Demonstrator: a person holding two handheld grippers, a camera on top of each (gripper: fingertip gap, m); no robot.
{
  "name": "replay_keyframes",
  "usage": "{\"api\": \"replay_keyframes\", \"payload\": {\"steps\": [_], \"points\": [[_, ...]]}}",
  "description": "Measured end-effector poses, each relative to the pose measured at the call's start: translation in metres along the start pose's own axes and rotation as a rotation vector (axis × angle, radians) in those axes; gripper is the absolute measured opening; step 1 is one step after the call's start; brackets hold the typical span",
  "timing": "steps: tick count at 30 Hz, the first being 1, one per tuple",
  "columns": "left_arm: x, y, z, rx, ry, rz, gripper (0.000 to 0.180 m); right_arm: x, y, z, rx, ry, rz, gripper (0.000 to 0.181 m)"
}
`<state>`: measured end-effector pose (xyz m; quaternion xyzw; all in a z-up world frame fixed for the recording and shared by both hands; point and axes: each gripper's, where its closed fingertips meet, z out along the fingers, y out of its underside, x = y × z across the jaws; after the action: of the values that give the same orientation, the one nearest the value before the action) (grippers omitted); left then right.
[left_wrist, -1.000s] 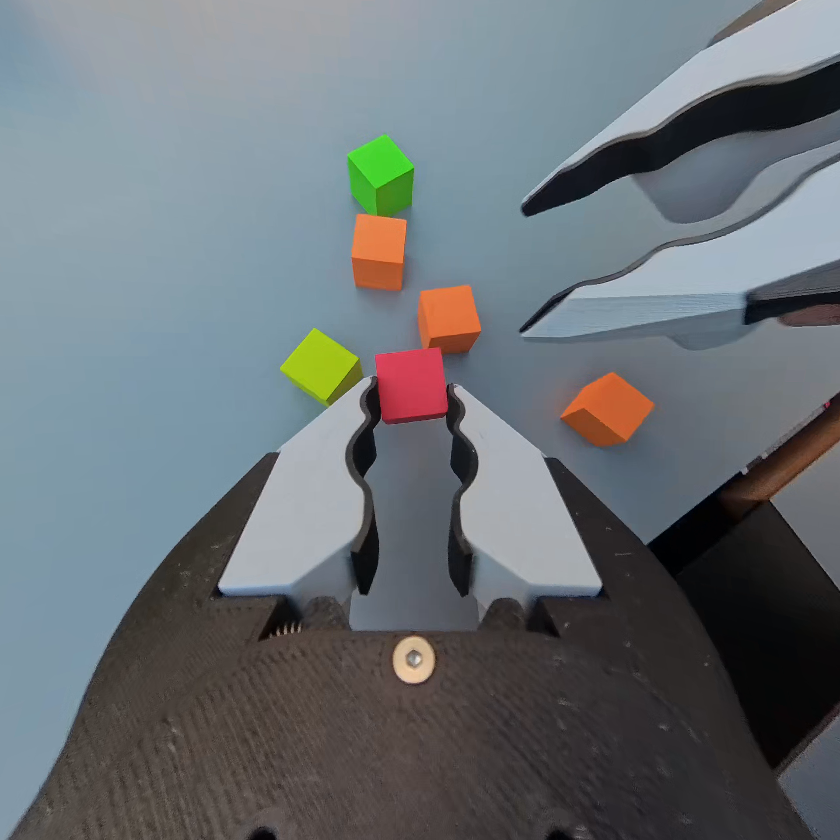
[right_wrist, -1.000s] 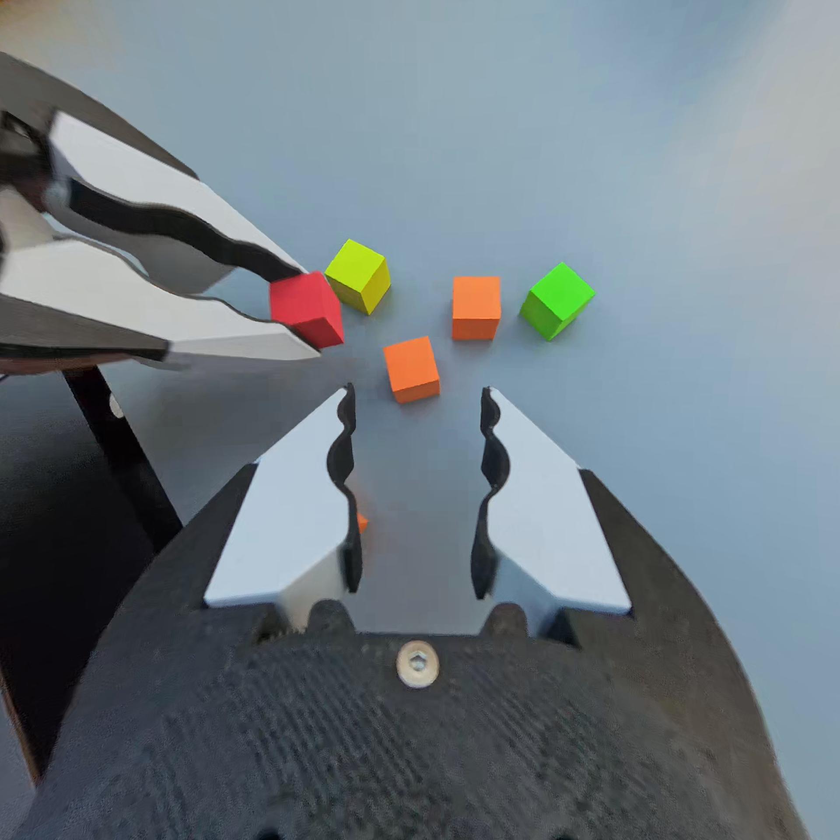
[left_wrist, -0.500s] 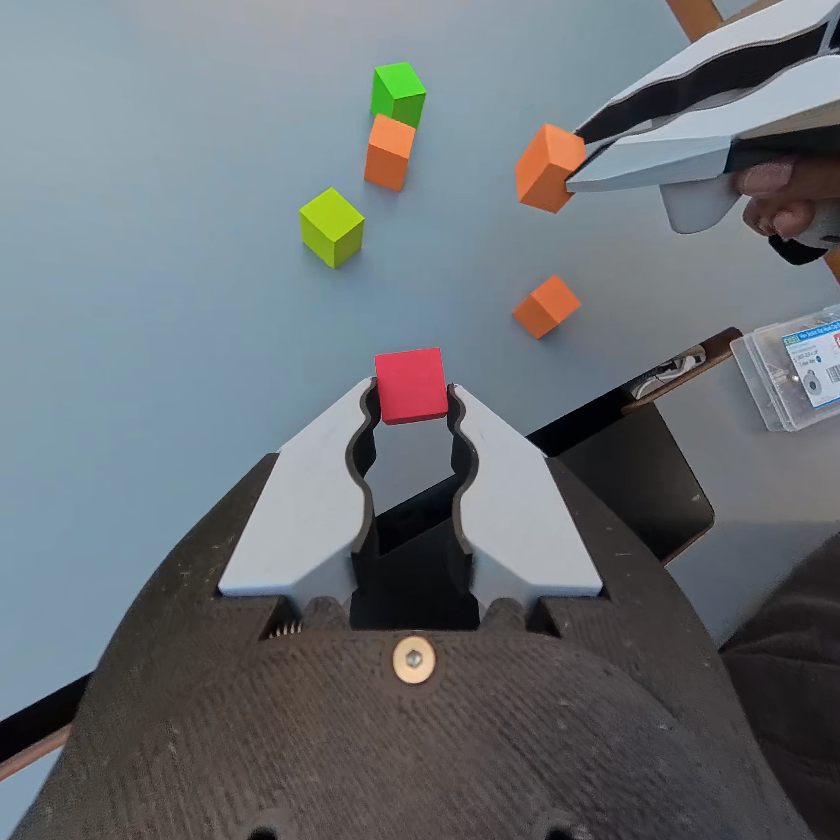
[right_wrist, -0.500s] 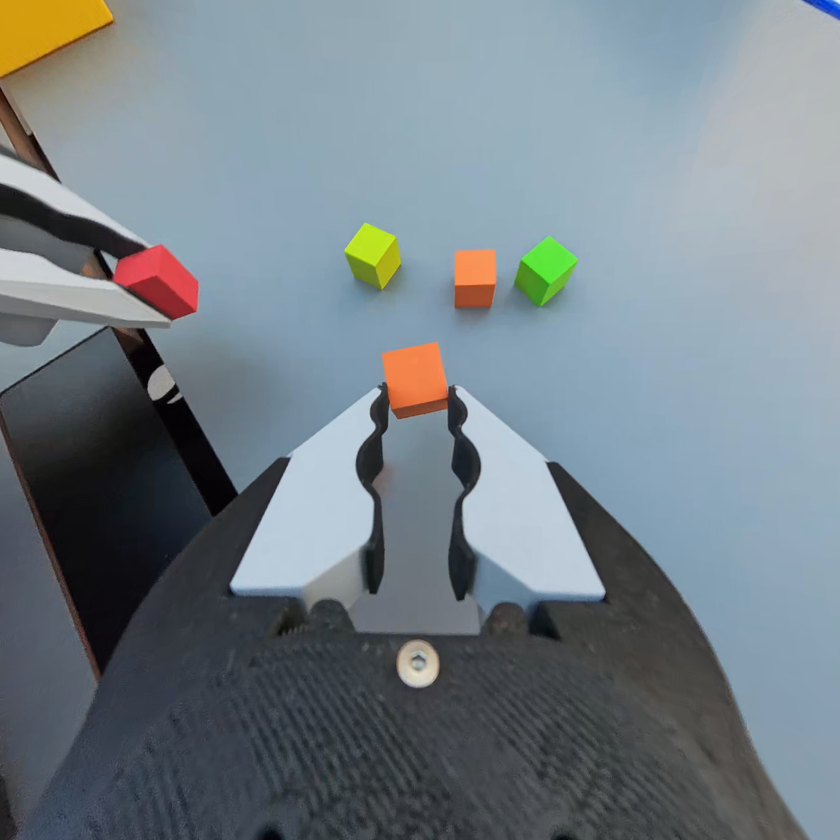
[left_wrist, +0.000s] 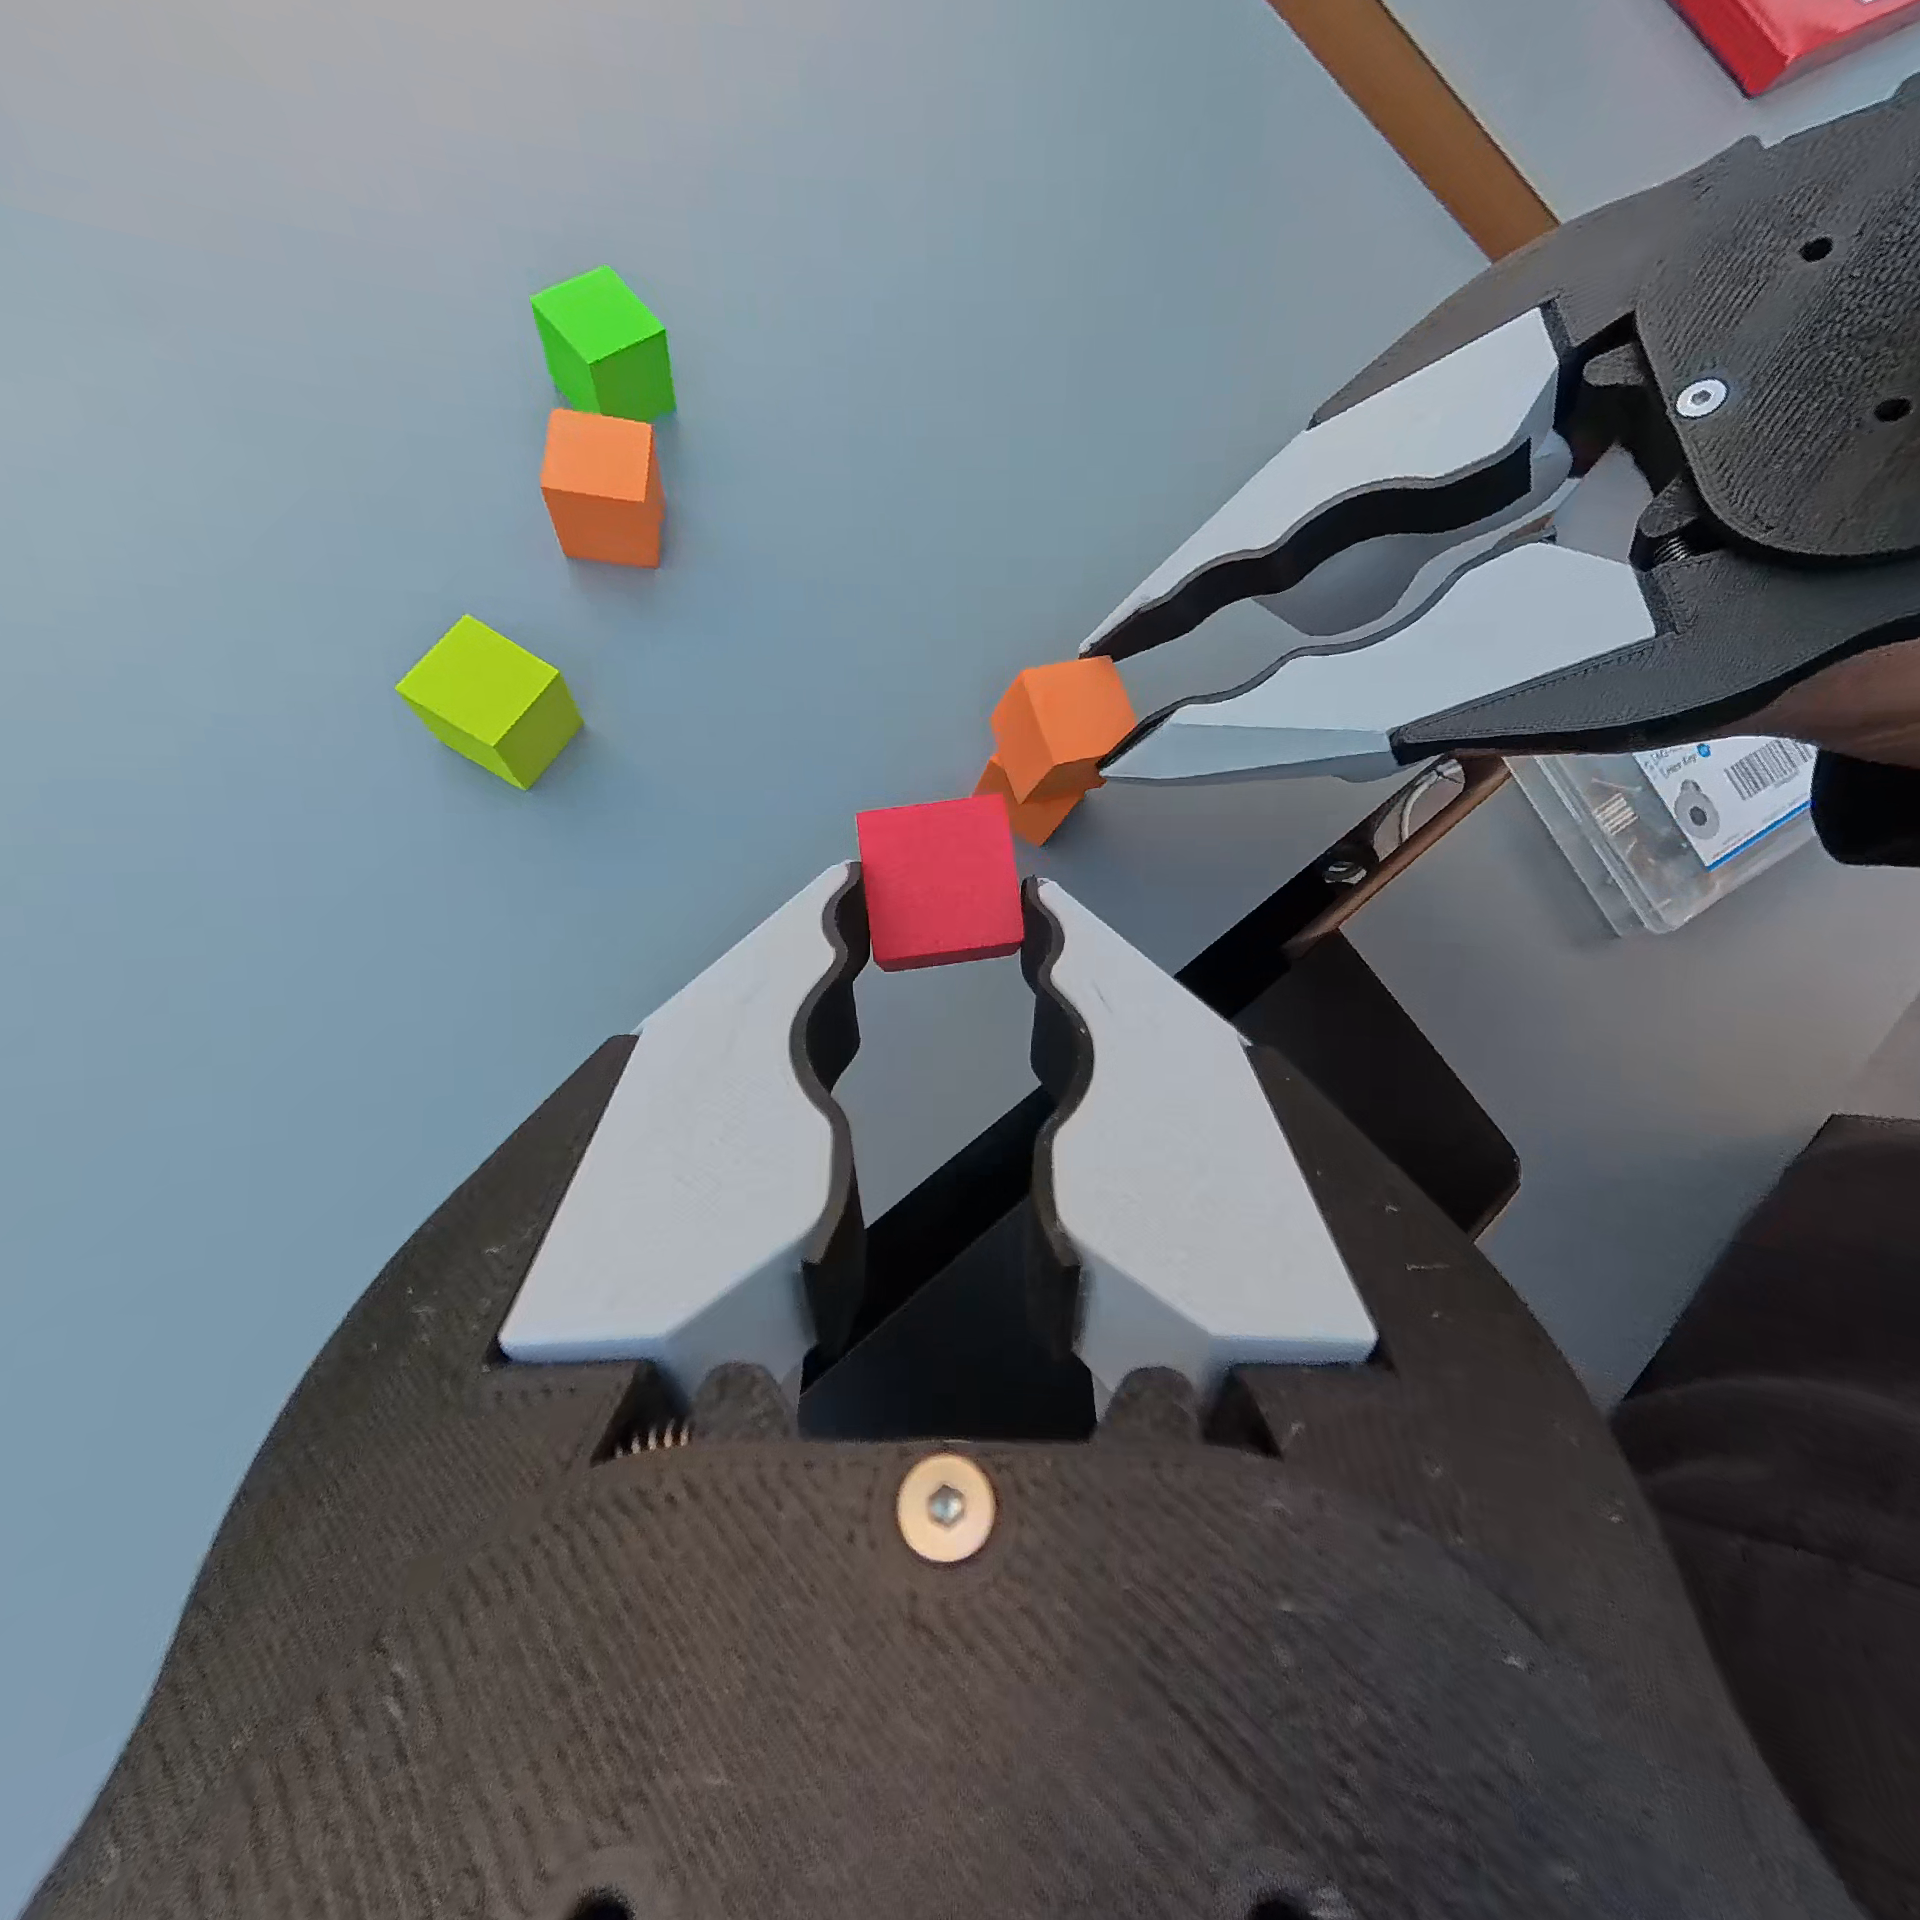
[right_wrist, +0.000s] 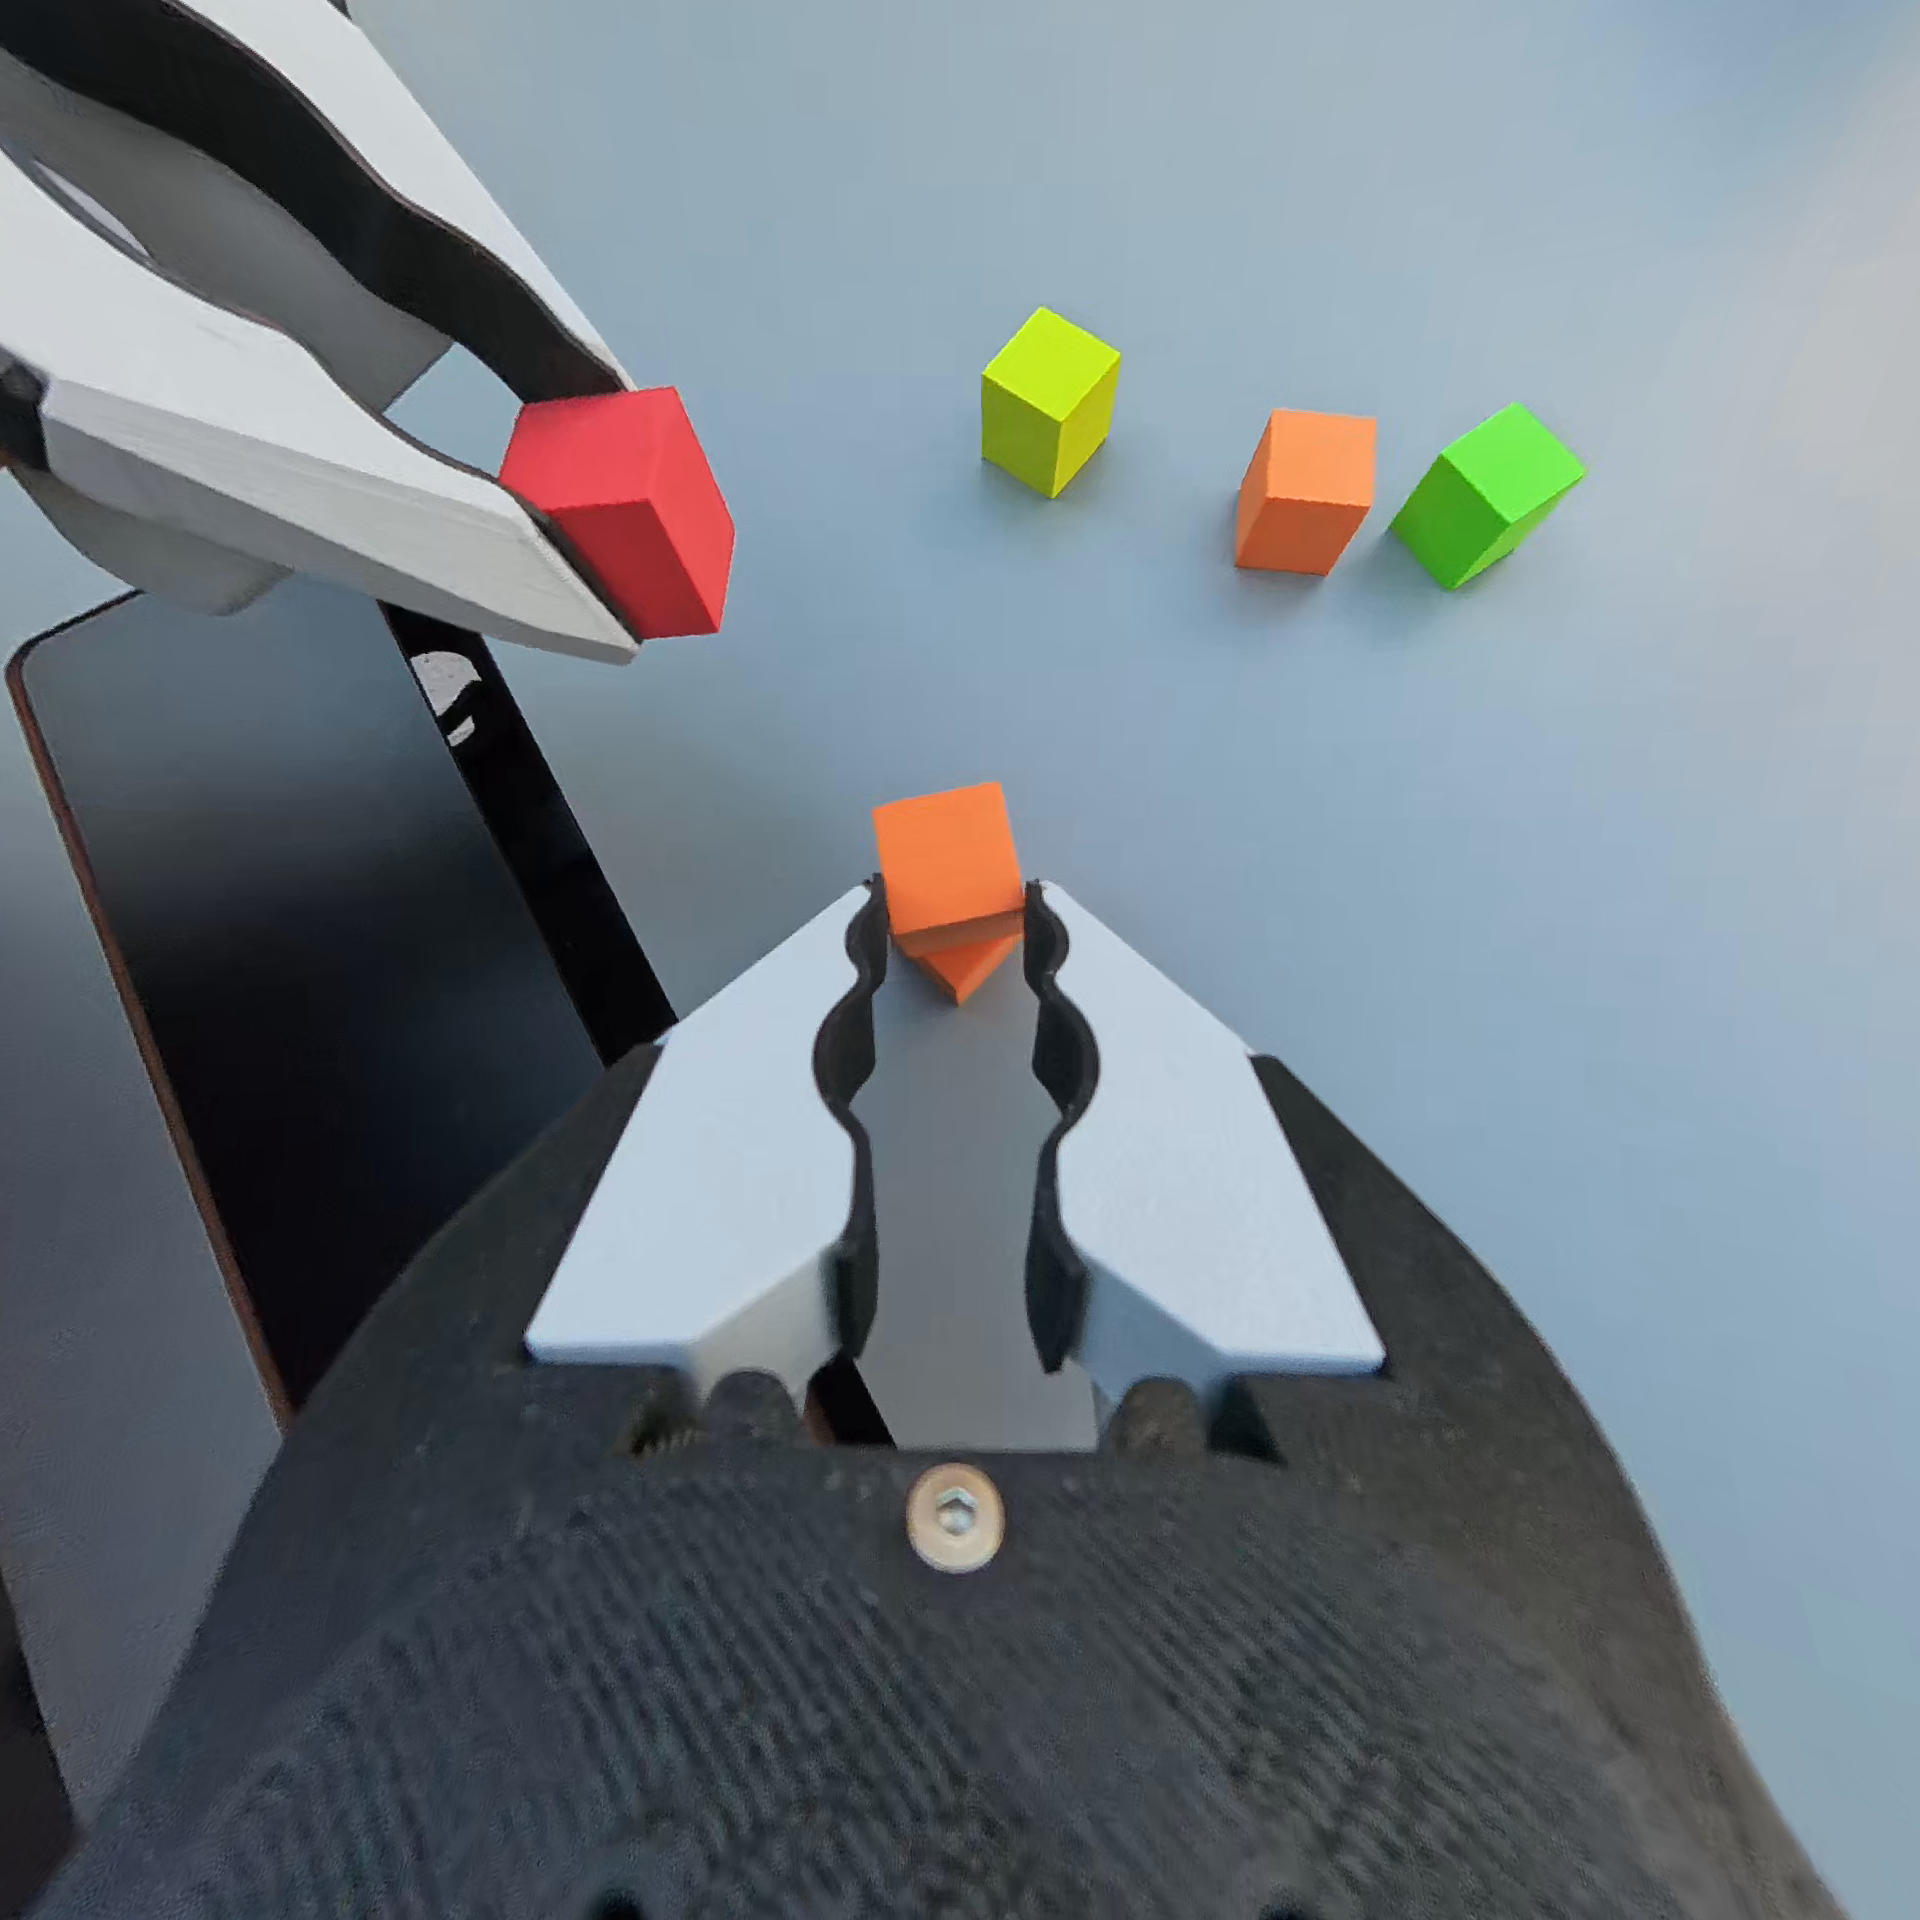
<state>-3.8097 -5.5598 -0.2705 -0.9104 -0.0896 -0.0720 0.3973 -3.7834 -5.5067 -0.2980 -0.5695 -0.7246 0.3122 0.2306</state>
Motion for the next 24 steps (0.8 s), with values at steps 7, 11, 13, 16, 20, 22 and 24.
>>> {"api": "replay_keyframes", "payload": {"steps": [7, 11, 13, 16, 20, 22, 24], "points": [[0.005, -0.003, 0.003, -0.004, 0.019, 0.001, 0.025, 0.002, -0.003, -0.003, 0.015, 0.021, -0.001, 0.024], [0.011, -0.007, 0.008, -0.006, 0.04, 0.019, 0.025, 0.002, 0.003, -0.004, 0.001, 0.011, 0.012, 0.024], [0.014, -0.007, 0.011, -0.013, 0.05, 0.027, 0.025, 0.002, 0.005, -0.003, 0.0, 0.012, 0.019, 0.025], [0.017, -0.012, 0.015, -0.015, 0.058, 0.053, 0.025, 0.001, 0.006, -0.003, -0.003, 0.002, 0.02, 0.033], [0.024, -0.022, 0.024, -0.005, 0.088, 0.057, 0.026, 0.001, 0.008, -0.006, 0.0, 0.004, 0.013, 0.048], [0.028, -0.028, 0.029, -0.004, 0.103, 0.064, 0.025, 0.003, 0.011, -0.01, -0.003, 0.011, 0.03, 0.052], [0.031, -0.031, 0.036, -0.011, 0.116, 0.083, 0.025, 0.005, 0.014, -0.015, 0.0, 0.019, 0.057, 0.053]]}}
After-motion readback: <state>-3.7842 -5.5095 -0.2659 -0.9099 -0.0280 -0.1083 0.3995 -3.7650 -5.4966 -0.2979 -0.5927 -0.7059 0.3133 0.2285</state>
